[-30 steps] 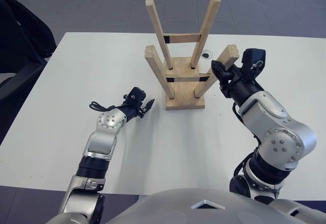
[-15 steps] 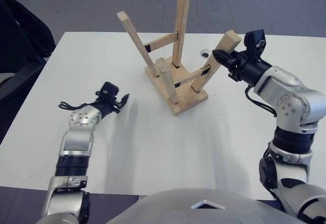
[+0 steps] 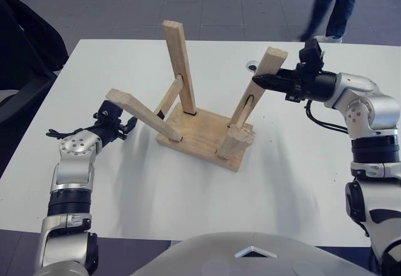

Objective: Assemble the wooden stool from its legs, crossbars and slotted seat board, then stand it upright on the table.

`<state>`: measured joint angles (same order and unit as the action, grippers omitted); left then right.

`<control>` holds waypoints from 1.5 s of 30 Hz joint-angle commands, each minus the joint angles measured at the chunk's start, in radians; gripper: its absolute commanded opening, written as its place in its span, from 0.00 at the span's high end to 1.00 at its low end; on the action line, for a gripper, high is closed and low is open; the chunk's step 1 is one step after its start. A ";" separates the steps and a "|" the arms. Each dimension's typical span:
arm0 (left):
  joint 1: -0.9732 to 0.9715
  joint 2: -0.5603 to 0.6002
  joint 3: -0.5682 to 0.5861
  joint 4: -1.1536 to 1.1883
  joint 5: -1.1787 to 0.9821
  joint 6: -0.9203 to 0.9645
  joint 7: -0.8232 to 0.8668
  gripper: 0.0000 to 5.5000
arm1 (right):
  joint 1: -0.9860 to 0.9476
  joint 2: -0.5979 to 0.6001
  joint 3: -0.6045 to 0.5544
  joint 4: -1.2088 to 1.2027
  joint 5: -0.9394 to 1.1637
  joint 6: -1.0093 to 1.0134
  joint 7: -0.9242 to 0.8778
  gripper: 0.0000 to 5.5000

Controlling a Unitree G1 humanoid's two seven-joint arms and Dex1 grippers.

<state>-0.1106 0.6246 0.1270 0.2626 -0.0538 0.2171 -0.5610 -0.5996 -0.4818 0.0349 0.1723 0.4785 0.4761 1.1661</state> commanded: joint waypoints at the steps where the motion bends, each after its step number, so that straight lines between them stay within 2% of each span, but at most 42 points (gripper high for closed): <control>1: 0.009 -0.018 -0.028 -0.012 0.012 -0.009 0.004 0.49 | 0.002 -0.021 0.051 -0.013 -0.078 -0.142 0.043 0.81; 2: 0.011 -0.021 -0.032 -0.013 0.012 -0.010 0.005 0.49 | 0.005 -0.021 0.052 -0.014 -0.071 -0.148 0.047 0.74; 3: 0.012 -0.023 -0.035 -0.014 0.012 -0.010 0.005 0.49 | 0.007 -0.022 0.052 -0.013 -0.061 -0.148 0.051 0.73; 8: 0.025 -0.025 -0.042 -0.025 0.009 -0.005 0.004 0.49 | -0.010 -0.026 0.054 0.030 -0.057 -0.086 0.052 0.54; 11: 0.026 -0.024 -0.046 -0.027 0.009 -0.003 0.003 0.49 | -0.018 -0.031 0.045 0.076 -0.062 -0.060 0.047 0.47; 14: 0.030 -0.021 -0.046 -0.027 0.008 -0.004 0.001 0.49 | -0.027 -0.049 0.019 0.141 -0.068 -0.054 0.039 0.47; 18: 0.036 -0.010 -0.053 -0.028 0.016 0.014 -0.004 0.49 | 0.024 -0.133 0.002 0.160 -0.090 -0.078 0.080 0.47; 22: 0.047 -0.003 -0.070 -0.069 0.010 0.061 -0.033 0.49 | 0.133 -0.190 0.077 0.123 -0.164 -0.146 0.133 0.47; 27: 0.087 0.011 -0.105 -0.272 -0.080 0.255 -0.149 0.49 | 0.175 -0.086 0.155 0.189 -0.303 -0.240 -0.028 0.47; 30: 0.069 0.028 -0.150 -0.313 -0.082 0.318 -0.191 0.49 | 0.183 -0.016 0.180 0.252 -0.360 -0.287 -0.129 0.47; 35: 0.005 -0.027 -0.234 -0.308 -0.063 0.335 -0.183 0.49 | 0.179 0.041 0.194 0.340 -0.421 -0.356 -0.222 0.47; 40: -0.118 -0.146 -0.289 -0.192 -0.031 0.298 -0.124 0.49 | 0.078 0.091 0.137 0.513 -0.429 -0.422 -0.328 0.47; 45: -0.185 -0.174 -0.290 -0.064 0.007 0.223 -0.092 0.49 | -0.056 0.098 0.074 0.674 -0.436 -0.475 -0.407 0.47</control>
<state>-0.2658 0.4711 -0.1460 0.1699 -0.0556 0.4760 -0.6516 -0.5893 -0.4093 0.1165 0.8270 0.0408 0.0391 0.7506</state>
